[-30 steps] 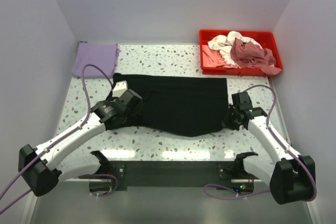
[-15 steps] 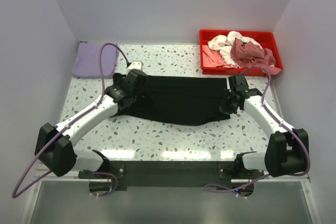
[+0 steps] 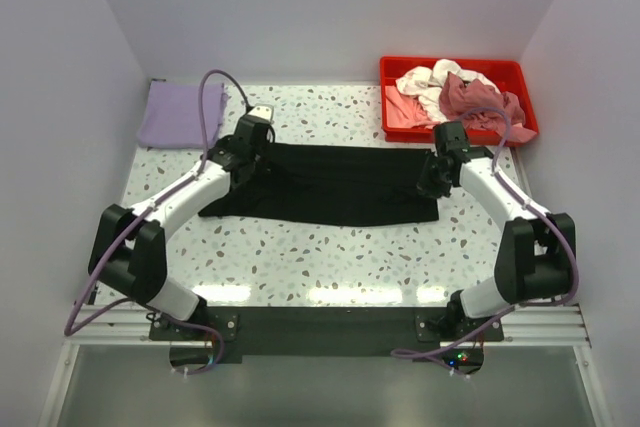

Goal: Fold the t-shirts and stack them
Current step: Fold the tshirt

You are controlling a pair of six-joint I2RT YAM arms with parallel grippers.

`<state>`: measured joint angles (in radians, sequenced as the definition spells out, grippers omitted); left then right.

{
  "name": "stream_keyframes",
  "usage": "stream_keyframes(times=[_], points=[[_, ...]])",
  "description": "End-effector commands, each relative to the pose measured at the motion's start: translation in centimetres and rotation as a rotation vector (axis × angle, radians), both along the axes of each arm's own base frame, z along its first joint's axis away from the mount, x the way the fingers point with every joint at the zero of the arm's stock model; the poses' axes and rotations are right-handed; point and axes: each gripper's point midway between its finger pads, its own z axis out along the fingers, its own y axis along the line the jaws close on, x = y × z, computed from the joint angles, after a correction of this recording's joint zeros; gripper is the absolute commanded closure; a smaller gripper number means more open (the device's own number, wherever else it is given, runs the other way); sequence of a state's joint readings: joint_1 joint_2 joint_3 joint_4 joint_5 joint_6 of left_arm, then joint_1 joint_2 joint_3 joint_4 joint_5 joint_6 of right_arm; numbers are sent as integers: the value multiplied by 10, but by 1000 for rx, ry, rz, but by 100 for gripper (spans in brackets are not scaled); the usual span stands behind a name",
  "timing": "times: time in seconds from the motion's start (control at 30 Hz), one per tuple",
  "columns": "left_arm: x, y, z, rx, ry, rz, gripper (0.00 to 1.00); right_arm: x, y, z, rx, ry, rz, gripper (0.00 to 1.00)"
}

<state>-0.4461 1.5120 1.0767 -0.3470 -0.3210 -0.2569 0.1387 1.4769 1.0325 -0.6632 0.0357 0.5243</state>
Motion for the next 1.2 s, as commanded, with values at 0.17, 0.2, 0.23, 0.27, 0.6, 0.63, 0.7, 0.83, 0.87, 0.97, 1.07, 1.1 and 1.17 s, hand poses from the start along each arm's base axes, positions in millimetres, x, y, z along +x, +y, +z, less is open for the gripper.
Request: stream_keyframes(times=[0.17, 0.2, 0.23, 0.27, 0.6, 0.63, 0.7, 0.83, 0.87, 0.97, 1.07, 1.1, 1.17], points=[[40, 11, 14, 6, -62, 37, 100, 27, -4, 2, -40, -20, 6, 93], [42, 15, 14, 5, -65, 52, 100, 29, -5, 2, -40, -23, 1, 93], [44, 17, 14, 3, -64, 62, 100, 31, -5, 3, -40, -29, -2, 93], [44, 20, 14, 0, -63, 71, 100, 33, -5, 4, -43, -32, -2, 93], [59, 32, 9, 16, -51, 77, 100, 45, -5, -7, -55, 10, 4, 90], [61, 33, 7, 21, -46, 80, 100, 48, -5, -6, -55, 10, 2, 90], [64, 37, 0, 26, -28, 85, 100, 50, -5, -11, -60, 23, -1, 90], [77, 36, -8, 30, -12, 79, 88, 64, -11, -12, -91, 5, -30, 80], [79, 38, -10, 35, -7, 84, 78, 67, -14, -12, -104, 3, -38, 77], [95, 48, -19, 52, -4, 128, 62, 77, -26, -9, -176, 24, -37, 46], [109, 58, -27, 59, 39, 168, 22, 84, -33, 6, -224, 19, -22, 1], [115, 56, -24, 42, 35, 179, 14, 86, -31, 13, -216, -2, -12, 1], [115, 54, -21, 20, 37, 184, 1, 85, -26, 21, -191, -25, 13, 1]])
